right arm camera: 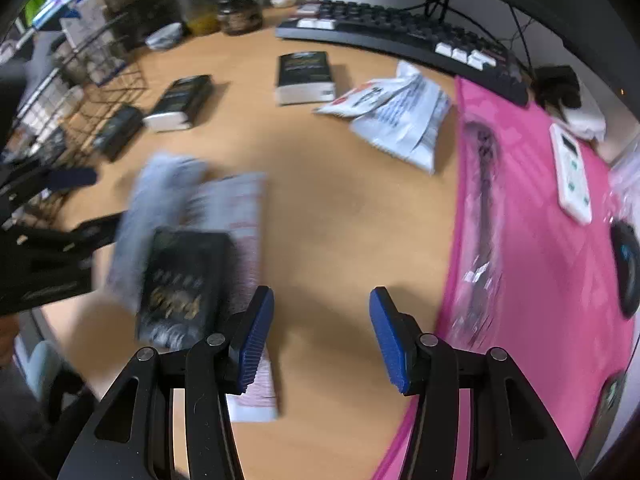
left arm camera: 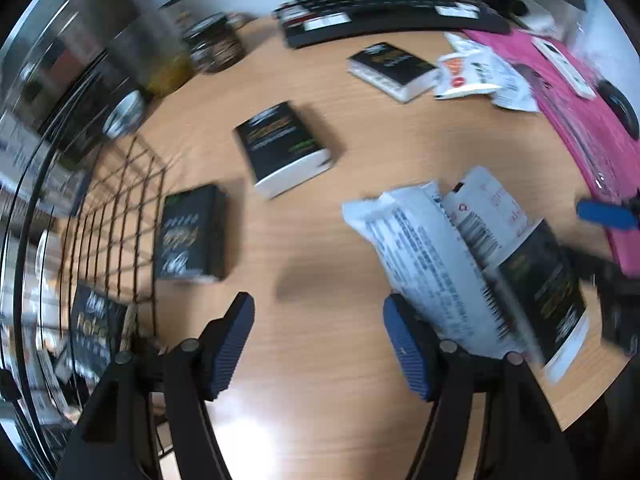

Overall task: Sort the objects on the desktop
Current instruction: 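Grasp a black Face pack with the right tool while the left tool grasps a white snack bag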

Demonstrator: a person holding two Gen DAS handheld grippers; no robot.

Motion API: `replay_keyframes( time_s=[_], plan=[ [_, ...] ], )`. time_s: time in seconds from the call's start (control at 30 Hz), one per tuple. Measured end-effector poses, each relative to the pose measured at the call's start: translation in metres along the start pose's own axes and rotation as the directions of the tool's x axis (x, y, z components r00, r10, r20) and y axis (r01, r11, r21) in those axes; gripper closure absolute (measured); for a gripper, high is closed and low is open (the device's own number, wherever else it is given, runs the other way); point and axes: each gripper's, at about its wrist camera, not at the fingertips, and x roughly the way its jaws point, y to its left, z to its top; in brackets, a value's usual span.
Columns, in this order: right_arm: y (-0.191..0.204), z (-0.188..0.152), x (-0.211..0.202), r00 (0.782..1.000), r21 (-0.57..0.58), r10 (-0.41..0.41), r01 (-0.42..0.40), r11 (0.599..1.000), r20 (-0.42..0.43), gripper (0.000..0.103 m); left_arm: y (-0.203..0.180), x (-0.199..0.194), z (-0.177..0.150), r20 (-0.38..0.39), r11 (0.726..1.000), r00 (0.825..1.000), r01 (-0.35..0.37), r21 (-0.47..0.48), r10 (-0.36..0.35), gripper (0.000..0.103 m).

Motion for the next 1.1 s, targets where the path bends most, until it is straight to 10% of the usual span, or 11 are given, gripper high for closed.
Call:
replay_keyframes(
  time_s=[0.13, 0.3, 0.63, 0.77, 1.1],
  plan=[
    [-0.006, -0.005, -0.018, 0.998, 0.073, -0.047, 0.044, 0.996, 0.038, 0.052, 0.002, -0.005, 0.0, 0.007, 1.0, 1.0, -0.01, -0.001, 0.01, 0.031],
    [0.007, 0.002, -0.04, 0.992, 0.132, 0.09, -0.101, 0.986, 0.085, 0.036, 0.021, -0.022, -0.014, 0.035, 0.999, 0.999, -0.007, -0.054, 0.009, 0.031],
    [0.063, 0.006, -0.003, 0.999, 0.042, -0.024, 0.022, 0.999, 0.038, 0.033, 0.039, -0.034, -0.03, 0.045, 0.995, 0.999, -0.003, -0.103, 0.008, 0.031],
    [0.051, 0.006, -0.003, 0.999, 0.088, 0.008, -0.011, 0.996, 0.033, 0.057, 0.036, -0.036, -0.027, 0.048, 0.995, 0.999, 0.02, -0.098, -0.016, 0.031],
    [0.001, 0.001, -0.034, 0.995, 0.171, 0.0, -0.017, 0.985, 0.096, 0.057, 0.002, -0.031, 0.013, 0.047, 0.991, 0.996, 0.081, -0.11, -0.077, 0.029]
  ],
)
